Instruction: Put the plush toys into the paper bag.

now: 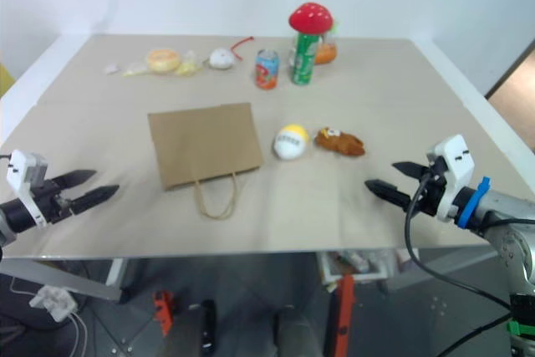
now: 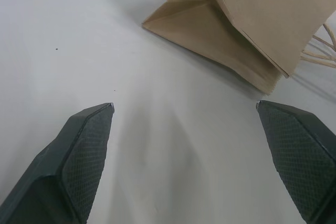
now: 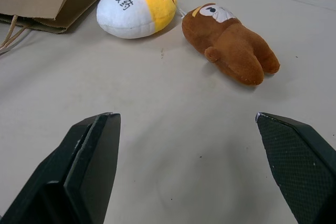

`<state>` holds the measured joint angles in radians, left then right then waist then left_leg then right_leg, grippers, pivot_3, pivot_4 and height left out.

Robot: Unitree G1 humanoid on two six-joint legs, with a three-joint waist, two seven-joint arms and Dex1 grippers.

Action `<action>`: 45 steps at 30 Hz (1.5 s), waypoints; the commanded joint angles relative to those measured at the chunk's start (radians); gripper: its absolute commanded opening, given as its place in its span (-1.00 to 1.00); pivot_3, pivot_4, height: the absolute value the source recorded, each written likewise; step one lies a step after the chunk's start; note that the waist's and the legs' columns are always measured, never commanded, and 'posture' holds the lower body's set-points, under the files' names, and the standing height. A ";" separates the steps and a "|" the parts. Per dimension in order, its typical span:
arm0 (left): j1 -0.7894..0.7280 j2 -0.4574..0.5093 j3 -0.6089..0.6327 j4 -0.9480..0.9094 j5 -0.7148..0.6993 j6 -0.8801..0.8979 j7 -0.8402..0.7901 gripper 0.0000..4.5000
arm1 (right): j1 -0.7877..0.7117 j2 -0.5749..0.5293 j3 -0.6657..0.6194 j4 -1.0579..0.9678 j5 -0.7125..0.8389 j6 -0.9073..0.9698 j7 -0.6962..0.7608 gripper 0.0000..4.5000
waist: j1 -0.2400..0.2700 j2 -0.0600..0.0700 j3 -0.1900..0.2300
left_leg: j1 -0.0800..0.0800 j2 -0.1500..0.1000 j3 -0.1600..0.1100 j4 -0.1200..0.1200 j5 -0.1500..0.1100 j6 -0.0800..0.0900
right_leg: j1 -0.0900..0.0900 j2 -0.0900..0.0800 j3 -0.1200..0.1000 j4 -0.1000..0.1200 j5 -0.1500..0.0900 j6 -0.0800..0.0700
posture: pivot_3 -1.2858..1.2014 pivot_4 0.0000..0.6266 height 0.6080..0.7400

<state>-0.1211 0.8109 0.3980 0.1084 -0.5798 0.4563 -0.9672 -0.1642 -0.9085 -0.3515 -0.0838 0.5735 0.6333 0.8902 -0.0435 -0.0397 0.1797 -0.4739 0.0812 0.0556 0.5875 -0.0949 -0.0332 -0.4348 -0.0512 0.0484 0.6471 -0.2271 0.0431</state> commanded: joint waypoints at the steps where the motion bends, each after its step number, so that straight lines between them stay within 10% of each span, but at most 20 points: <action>1: -0.028 0.009 0.037 -0.002 -0.029 -0.023 -0.034 1.00 | -0.024 0.005 -0.009 -0.024 0.004 -0.007 -0.008 0.97 | 0.000 0.000 0.000 | 0.000 0.000 0.000 0.000 0.000 0.000 | 0.000 0.000 0.000 0.000 0.000 0.000 | 0.03 -0.52 1.00; 14: -0.214 -0.006 -0.316 0.004 0.281 -0.676 -0.370 1.00 | -0.134 0.034 0.132 -0.360 0.230 0.216 0.027 0.97 | 0.001 0.001 0.000 | -0.001 0.001 0.003 -0.001 0.000 0.000 | 0.002 0.000 0.001 0.000 0.002 -0.001 | 0.03 -0.52 1.00; 27: -0.516 -0.184 -0.522 0.101 0.309 -0.798 -0.469 1.00 | -0.142 0.125 0.210 -0.483 0.277 0.268 -0.112 0.97 | 0.017 0.001 0.000 | -0.002 0.001 0.001 0.005 0.002 0.004 | 0.007 0.003 0.001 0.000 0.001 0.004 | 0.03 -0.52 1.00; 45: -0.697 -0.196 -0.597 0.457 0.412 -1.089 -0.605 1.00 | -0.106 0.156 0.229 -0.514 0.289 0.279 -0.189 0.97 | 0.021 0.001 0.000 | -0.002 0.002 -0.003 0.010 0.003 0.004 | 0.011 0.004 0.000 0.000 0.002 0.004 | 0.03 -0.52 1.00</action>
<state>-0.7996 0.6158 -0.1966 0.5600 -0.1719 -0.6037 -1.5655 -0.2661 -0.7534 -0.1146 -0.5652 0.8500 0.9201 0.7075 -0.0227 -0.0388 0.1797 -0.4759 0.0827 0.0528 0.5972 -0.0922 -0.0286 -0.4241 -0.0474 0.0486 0.6475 -0.2249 0.0474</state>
